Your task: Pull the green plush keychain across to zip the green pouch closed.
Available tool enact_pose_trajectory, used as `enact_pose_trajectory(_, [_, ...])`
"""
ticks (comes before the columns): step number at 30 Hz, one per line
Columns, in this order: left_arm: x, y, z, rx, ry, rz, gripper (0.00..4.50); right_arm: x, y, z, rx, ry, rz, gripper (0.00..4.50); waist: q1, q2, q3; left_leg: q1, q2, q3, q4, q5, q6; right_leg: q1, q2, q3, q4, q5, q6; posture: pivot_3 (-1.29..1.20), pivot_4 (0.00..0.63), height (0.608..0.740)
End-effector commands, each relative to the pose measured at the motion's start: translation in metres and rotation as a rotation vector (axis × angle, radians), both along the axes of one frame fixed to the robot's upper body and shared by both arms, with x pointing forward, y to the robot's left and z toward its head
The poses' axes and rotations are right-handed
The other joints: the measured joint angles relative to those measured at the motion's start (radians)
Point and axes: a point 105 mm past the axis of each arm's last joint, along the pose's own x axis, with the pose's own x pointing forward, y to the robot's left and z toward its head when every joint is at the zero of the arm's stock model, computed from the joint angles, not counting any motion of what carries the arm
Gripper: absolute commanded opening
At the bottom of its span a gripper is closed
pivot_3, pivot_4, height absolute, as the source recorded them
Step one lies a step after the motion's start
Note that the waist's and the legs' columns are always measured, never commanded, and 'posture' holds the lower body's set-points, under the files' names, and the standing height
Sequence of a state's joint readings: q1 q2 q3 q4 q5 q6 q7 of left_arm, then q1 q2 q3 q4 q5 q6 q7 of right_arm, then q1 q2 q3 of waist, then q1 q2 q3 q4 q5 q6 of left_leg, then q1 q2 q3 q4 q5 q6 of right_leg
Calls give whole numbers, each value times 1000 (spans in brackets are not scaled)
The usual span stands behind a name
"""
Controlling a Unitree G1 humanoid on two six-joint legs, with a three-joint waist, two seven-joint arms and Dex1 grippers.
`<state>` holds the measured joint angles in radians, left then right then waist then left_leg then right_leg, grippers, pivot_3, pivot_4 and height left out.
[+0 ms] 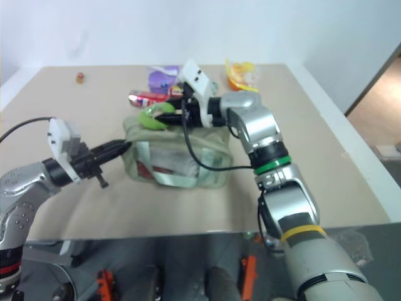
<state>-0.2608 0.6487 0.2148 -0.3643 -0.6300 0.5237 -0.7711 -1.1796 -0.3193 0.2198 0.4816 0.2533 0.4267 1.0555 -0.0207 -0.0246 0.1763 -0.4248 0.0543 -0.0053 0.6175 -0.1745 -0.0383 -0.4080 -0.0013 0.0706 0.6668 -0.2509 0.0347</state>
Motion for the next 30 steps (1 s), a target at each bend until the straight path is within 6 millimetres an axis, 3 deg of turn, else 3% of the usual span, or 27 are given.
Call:
enact_pose_trajectory(1, [-2, -8, -4, -1, 20, -27, 0, -10, -2, 23, 54, -68, 36, 993, 0, 0, 0, 0, 0, 0, 0, 0, 0, 0, 0, 0, 0, 0, 0, 0, 150, 740])
enact_pose_trajectory(2, [0, -7, -3, -12, 20, -17, 0, -12, -2, 25, 61, -73, 41, 521, 0, 0, 0, 0, 0, 0, 0, 0, 0, 0, 0, 0, 0, 0, 0, 0, 150, 740])
enact_pose_trajectory(4, [4, -6, -1, -32, 24, 5, 0, -17, -6, 28, 73, -88, 59, 8, 1, 0, 0, 0, 0, 0, 0, 0, 0, 0, 0, 0, 0, 0, 0, 0, 150, 740])
enact_pose_trajectory(9, [12, -4, 4, -48, 12, 67, 0, -34, -22, 47, 140, -158, 78, 8, 0, 0, 0, 0, -1, 0, 0, 0, 0, 0, -1, 0, 0, 0, 1, 0, 150, 740])
enact_pose_trajectory(13, [14, -5, 6, -62, 11, 89, 0, -42, -51, 63, 205, -237, 10, 8, 1, 0, 0, 0, -1, -1, 0, 0, 0, 0, -1, -1, 0, 0, 1, 0, 150, 740])
enact_pose_trajectory(18, [12, -8, 6, -82, 17, 93, 0, -37, -92, 72, 256, -291, -147, 8, -1, 0, 0, 0, -1, 0, 0, 0, 0, 0, -1, 0, 0, 0, 2, 0, 150, 740])
enact_pose_trajectory(25, [20, -2, 8, -96, -2, 159, 0, -24, -137, 70, 238, -336, -350, 8, -2, 0, 1, 0, -1, 0, 0, 0, 0, 0, 0, 1, 0, 0, 2, 0, 150, 740])
enact_pose_trajectory(30, [22, 0, 16, -104, -64, 204, 0, -10, -179, 62, 247, -340, -559, 8, -2, 0, 1, 0, -1, 0, 0, 0, 0, 0, -1, 1, 0, 0, 2, 0, 150, 740])
